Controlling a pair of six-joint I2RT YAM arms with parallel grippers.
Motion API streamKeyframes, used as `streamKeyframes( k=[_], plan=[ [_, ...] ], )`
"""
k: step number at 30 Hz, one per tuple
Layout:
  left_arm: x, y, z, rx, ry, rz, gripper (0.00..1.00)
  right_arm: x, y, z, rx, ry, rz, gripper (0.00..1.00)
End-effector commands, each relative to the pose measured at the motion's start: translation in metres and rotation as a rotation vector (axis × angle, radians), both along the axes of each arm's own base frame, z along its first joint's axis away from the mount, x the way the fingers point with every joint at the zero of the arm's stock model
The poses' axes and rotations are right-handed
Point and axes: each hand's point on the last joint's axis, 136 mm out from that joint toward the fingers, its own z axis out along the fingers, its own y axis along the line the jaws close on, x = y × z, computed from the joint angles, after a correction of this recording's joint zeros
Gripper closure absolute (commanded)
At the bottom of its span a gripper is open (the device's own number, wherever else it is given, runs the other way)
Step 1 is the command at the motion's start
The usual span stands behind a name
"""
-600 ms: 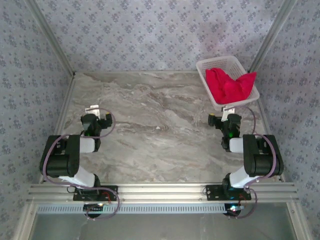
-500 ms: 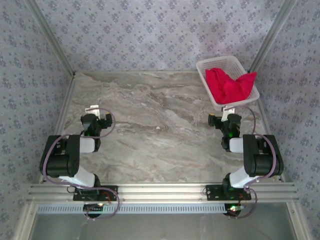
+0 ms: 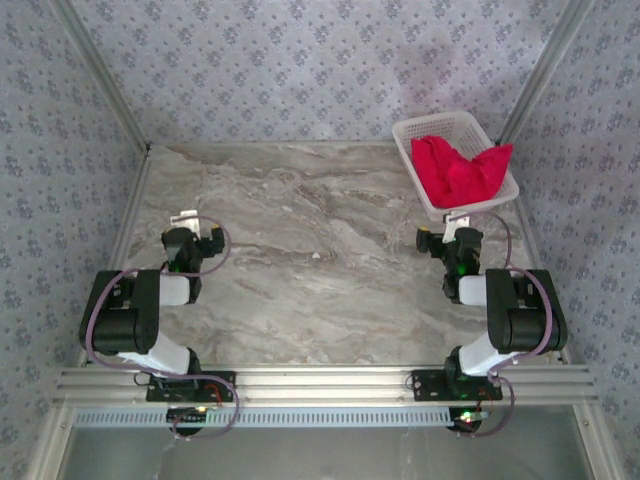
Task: Fold the inside-out t-shirt
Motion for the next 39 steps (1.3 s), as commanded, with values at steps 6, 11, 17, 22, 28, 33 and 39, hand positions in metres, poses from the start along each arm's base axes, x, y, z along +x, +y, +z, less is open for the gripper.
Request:
streamKeyframes(
  k=[6,11,17,22,28,33,39],
  plan=[
    [0.006,0.0,0.006,-0.013,-0.016,-0.002,0.0,0.005,0.0,0.005,-0.007,-0.007,0.007,0.0],
    [0.006,0.0,0.006,-0.013,-0.016,-0.003,0.0,0.005,0.0,0.004,-0.005,-0.006,0.004,0.0],
    [0.006,0.0,0.006,-0.014,-0.017,-0.002,0.0,0.005,0.0,0.004,-0.002,-0.004,0.007,0.0],
    [0.006,0.0,0.006,-0.014,-0.016,-0.002,0.0,0.005,0.0,0.004,-0.002,-0.004,0.007,0.0],
    [0.006,-0.005,0.008,-0.001,-0.019,-0.027,0.0,0.005,-0.002,0.007,-0.01,-0.014,-0.008,0.0],
    [-0.003,-0.014,0.049,0.037,0.02,0.015,0.0,-0.009,0.002,0.041,-0.133,-0.039,-0.091,0.0],
    [-0.037,-0.056,0.11,-0.191,0.122,0.005,0.0,-0.021,0.02,0.139,-0.075,-0.072,-0.143,0.0]
  ],
)
